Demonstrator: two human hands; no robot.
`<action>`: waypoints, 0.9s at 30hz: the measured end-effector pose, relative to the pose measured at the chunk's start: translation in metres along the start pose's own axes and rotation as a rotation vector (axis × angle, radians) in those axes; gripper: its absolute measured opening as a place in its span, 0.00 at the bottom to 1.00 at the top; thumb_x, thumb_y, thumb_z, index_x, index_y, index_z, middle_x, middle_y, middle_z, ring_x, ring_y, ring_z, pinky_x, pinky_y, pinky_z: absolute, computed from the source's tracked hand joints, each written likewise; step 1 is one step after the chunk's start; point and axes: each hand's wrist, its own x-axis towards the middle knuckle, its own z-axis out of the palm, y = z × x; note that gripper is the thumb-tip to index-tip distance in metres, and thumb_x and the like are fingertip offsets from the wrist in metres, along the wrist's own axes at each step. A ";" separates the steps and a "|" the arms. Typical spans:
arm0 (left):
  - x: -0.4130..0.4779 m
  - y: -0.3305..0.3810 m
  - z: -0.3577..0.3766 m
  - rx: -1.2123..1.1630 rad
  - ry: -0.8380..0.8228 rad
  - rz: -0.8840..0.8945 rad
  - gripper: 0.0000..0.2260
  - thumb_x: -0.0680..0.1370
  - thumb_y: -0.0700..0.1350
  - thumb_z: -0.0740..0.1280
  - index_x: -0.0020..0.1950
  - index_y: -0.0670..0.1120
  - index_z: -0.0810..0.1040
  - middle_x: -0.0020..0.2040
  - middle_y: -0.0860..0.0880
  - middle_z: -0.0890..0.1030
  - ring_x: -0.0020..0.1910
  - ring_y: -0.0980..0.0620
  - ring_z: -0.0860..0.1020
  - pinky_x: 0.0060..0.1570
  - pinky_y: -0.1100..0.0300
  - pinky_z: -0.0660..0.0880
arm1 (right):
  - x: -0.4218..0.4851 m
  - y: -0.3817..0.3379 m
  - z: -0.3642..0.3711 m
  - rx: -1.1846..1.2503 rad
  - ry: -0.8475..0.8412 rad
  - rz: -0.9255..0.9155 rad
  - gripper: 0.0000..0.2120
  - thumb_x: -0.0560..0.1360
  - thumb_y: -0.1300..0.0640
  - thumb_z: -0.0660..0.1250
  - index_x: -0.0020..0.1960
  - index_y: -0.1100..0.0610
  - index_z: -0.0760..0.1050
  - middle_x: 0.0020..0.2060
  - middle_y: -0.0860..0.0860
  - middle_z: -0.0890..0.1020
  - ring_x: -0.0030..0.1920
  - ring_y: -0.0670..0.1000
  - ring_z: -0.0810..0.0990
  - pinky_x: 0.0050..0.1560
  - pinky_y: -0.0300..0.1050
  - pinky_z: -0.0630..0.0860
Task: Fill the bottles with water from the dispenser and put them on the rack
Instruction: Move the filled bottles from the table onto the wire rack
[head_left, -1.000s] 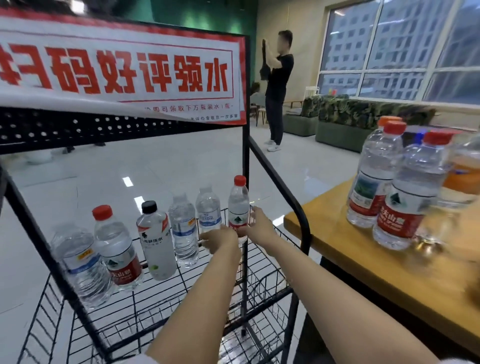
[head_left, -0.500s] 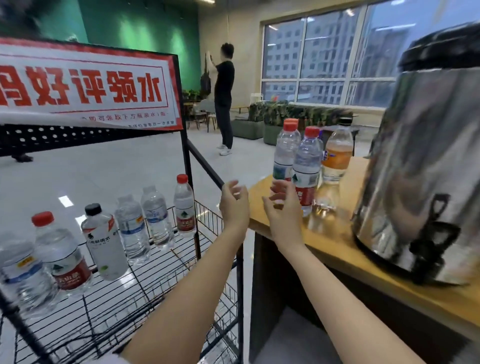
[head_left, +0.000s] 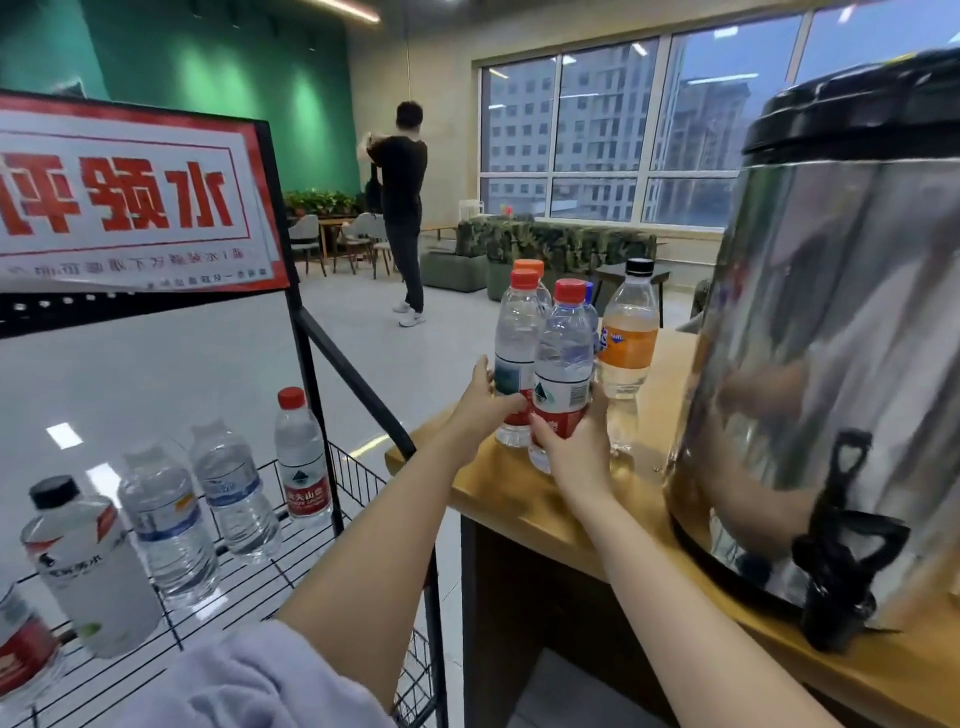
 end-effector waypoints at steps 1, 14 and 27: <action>0.005 -0.001 0.000 0.052 0.026 0.000 0.41 0.75 0.46 0.72 0.81 0.51 0.50 0.78 0.47 0.62 0.74 0.44 0.63 0.71 0.49 0.65 | 0.002 0.002 0.001 -0.014 -0.001 -0.003 0.41 0.73 0.51 0.73 0.76 0.49 0.52 0.72 0.50 0.67 0.70 0.54 0.68 0.68 0.57 0.69; 0.002 -0.018 -0.007 0.081 0.208 0.186 0.24 0.69 0.43 0.79 0.61 0.49 0.75 0.55 0.50 0.81 0.53 0.52 0.80 0.47 0.63 0.78 | -0.002 0.000 -0.009 0.050 -0.011 -0.049 0.32 0.66 0.52 0.79 0.65 0.52 0.68 0.61 0.51 0.78 0.62 0.52 0.77 0.63 0.54 0.75; -0.146 0.014 -0.139 0.134 0.779 0.321 0.30 0.64 0.49 0.82 0.63 0.49 0.75 0.51 0.55 0.81 0.48 0.60 0.80 0.44 0.66 0.78 | -0.081 -0.117 0.069 0.244 -0.326 -0.251 0.25 0.64 0.59 0.80 0.55 0.57 0.70 0.45 0.42 0.79 0.43 0.35 0.78 0.38 0.30 0.74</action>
